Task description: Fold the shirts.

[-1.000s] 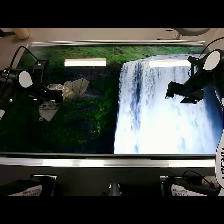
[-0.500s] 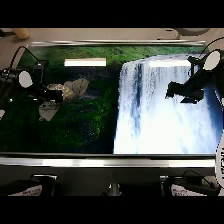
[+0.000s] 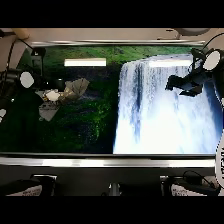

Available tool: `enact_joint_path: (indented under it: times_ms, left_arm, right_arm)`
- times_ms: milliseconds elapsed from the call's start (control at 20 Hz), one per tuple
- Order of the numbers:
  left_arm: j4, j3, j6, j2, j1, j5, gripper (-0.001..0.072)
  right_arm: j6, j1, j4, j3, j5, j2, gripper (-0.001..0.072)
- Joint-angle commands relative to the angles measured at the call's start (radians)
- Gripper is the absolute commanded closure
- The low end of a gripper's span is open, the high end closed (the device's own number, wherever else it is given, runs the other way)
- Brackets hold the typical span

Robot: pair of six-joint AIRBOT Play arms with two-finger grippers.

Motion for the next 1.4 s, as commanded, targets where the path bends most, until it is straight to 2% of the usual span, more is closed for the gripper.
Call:
enact_joint_path:
  times_ms: [0, 50, 100, 150, 250, 400, 450, 500, 550, 650, 750, 850, 1050, 1200, 1250, 1350]
  left_arm:
    - [0.100, 0.007, -0.079, -0.038, 0.020, 0.126, 0.0205]
    - [0.132, 0.016, -0.128, -0.082, 0.056, 0.062, 0.0200]
    - [0.106, 0.024, -0.159, -0.133, 0.103, -0.004, 0.0140]
    - [0.042, 0.027, -0.165, -0.185, 0.151, -0.051, -0.0013]
    - [-0.123, 0.026, -0.166, -0.278, 0.236, -0.090, -0.0013]
    - [-0.178, 0.026, -0.173, -0.340, 0.259, -0.016, -0.0013]
    - [-0.194, 0.026, -0.172, -0.348, 0.253, 0.014, 0.0087]
    - [-0.216, 0.027, -0.172, -0.348, 0.247, 0.027, 0.0443]
    - [-0.241, 0.031, -0.167, -0.342, 0.240, 0.027, 0.0678]
    - [-0.263, 0.062, -0.081, -0.292, 0.206, 0.045, 0.0679]
    - [-0.262, 0.121, 0.058, -0.177, 0.141, 0.100, 0.0679]
    - [-0.262, 0.191, 0.117, -0.021, 0.048, 0.160, 0.0680]
    - [-0.261, 0.247, 0.110, 0.266, -0.158, 0.278, 0.0680]
    - [-0.261, 0.247, 0.034, 0.343, -0.248, 0.146, 0.0680]
    - [-0.260, 0.245, 0.029, 0.339, -0.278, 0.086, 0.0680]
    - [-0.260, 0.183, 0.029, 0.325, -0.333, 0.047, 0.0680]
  right_arm:
    - [0.000, 0.000, 0.000, 0.001, -0.092, 0.000, 0.0021]
    - [0.000, 0.000, 0.001, 0.001, -0.093, 0.000, 0.0021]
    - [0.000, 0.000, 0.001, 0.001, -0.093, 0.000, 0.0021]
    - [0.000, 0.001, 0.001, 0.001, -0.093, 0.000, 0.0027]
    - [0.000, 0.001, 0.001, 0.001, -0.092, 0.000, 0.0039]
    - [0.000, 0.001, 0.001, 0.001, -0.094, 0.000, 0.0039]
    - [0.000, 0.001, 0.001, 0.001, -0.095, 0.000, 0.0038]
    - [0.005, 0.001, 0.001, 0.001, -0.105, 0.000, 0.0038]
    - [0.005, 0.001, 0.001, 0.001, -0.158, 0.000, 0.0038]
    - [0.005, 0.000, 0.001, 0.002, -0.179, 0.002, 0.0028]
    - [-0.008, -0.002, -0.008, 0.002, -0.146, 0.005, 0.0014]
    - [-0.051, -0.002, -0.055, 0.002, -0.107, 0.008, 0.0016]
    - [-0.105, -0.002, -0.134, 0.002, 0.020, 0.041, 0.0021]
    - [-0.106, -0.002, -0.252, 0.002, 0.023, 0.187, 0.0018]
    - [-0.106, -0.002, -0.285, 0.002, 0.013, 0.245, 0.0017]
    - [-0.105, -0.002, -0.290, 0.002, 0.020, 0.348, 0.0018]
